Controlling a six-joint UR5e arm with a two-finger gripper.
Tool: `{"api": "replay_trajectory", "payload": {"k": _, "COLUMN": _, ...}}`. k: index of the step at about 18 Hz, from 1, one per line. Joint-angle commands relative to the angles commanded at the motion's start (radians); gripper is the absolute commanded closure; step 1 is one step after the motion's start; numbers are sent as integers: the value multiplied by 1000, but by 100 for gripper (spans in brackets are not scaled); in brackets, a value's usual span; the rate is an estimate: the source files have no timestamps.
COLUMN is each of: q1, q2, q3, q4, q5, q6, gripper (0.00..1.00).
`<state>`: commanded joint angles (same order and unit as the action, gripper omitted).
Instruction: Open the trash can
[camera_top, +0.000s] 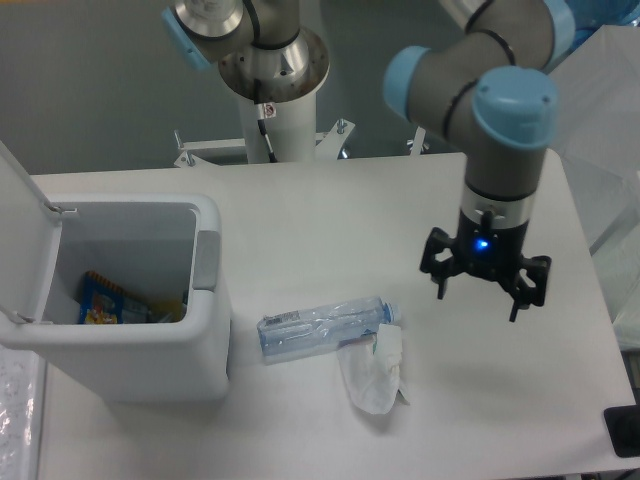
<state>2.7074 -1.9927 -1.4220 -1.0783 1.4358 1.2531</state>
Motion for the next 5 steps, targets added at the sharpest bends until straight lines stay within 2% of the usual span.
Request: {"api": "replay_trajectory", "payload": {"k": 5, "q1": 22, "q2": -20, "q3": -5, "q4": -3, "q5": 57, "q6": 97, "gripper": 0}}
